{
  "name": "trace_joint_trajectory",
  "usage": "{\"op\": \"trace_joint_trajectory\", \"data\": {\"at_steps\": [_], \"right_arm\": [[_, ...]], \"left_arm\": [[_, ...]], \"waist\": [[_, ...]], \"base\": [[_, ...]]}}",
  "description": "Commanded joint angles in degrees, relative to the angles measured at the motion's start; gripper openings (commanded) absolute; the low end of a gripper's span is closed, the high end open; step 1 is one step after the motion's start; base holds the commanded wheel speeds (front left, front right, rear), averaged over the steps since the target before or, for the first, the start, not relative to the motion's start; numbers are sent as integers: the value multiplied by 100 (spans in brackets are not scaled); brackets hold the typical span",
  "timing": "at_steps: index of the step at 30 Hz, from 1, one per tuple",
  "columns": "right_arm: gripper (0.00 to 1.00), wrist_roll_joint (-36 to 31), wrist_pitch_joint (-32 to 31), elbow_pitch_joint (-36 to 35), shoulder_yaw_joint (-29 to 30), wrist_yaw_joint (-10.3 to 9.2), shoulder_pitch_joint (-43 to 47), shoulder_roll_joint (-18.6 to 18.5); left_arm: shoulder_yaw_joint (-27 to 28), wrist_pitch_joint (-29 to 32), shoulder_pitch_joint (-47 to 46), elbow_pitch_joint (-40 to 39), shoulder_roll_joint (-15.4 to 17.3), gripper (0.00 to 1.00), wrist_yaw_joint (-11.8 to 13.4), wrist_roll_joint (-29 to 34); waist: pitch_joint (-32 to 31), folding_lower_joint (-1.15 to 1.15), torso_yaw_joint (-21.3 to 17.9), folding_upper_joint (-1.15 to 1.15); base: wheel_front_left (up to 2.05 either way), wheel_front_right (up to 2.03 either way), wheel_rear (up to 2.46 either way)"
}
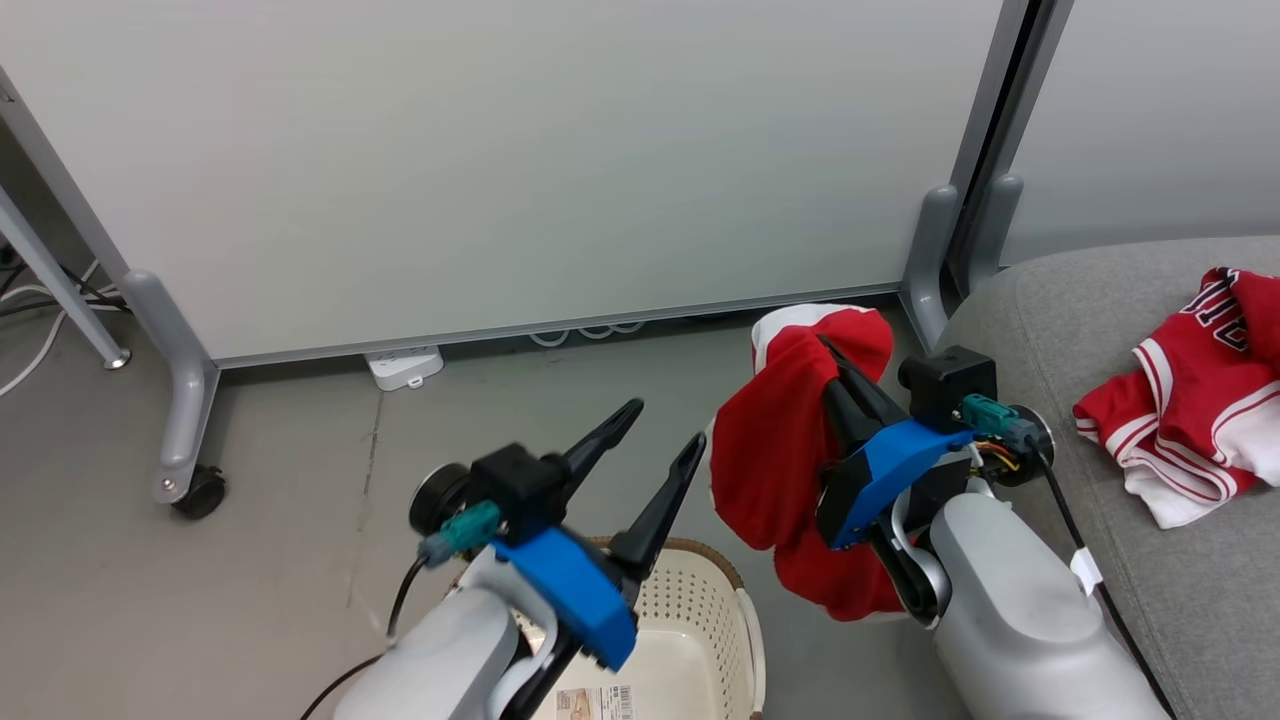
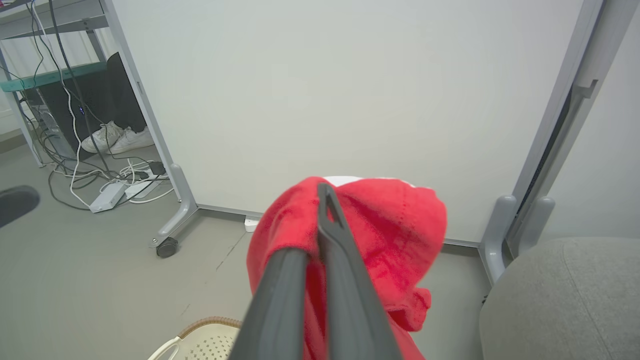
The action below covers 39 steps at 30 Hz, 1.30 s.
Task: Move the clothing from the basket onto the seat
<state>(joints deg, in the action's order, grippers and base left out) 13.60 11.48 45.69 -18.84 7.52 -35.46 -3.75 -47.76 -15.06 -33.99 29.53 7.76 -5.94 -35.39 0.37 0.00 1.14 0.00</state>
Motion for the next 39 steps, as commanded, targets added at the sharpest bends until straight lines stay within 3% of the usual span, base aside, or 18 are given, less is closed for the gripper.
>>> {"op": "trace_joint_trajectory", "data": {"at_steps": [1, 8, 18, 27, 39], "right_arm": [[0, -48, 27, -46, 36, -6, 5, -30], [0, -115, -30, -183, 212, -6, 123, -47], [0, -209, -121, -363, 395, -6, 275, -64], [0, -252, -219, -499, 430, -6, 362, -48], [0, -275, -279, -620, 443, -6, 413, -56]], "left_arm": [[131, -17, 209, -131, 89, 100, 42, 179], [1063, -18, 1210, -856, 250, 100, 83, 926], [2095, -18, 2108, -1248, 109, 100, -39, 1519], [2417, -18, 2278, -1205, -56, 100, -123, 1790], [2405, -18, 2289, -1145, -138, 100, -156, 1855]], "waist": [[22, 0, 12, 0], [89, 0, 55, 0], [105, 0, 142, 0], [98, 0, 151, 0], [130, 0, 23, 0]], "base": [[0, 0, 0], [0, 0, 0], [0, 0, 0], [0, 0, 0], [0, 0, 0]]}}
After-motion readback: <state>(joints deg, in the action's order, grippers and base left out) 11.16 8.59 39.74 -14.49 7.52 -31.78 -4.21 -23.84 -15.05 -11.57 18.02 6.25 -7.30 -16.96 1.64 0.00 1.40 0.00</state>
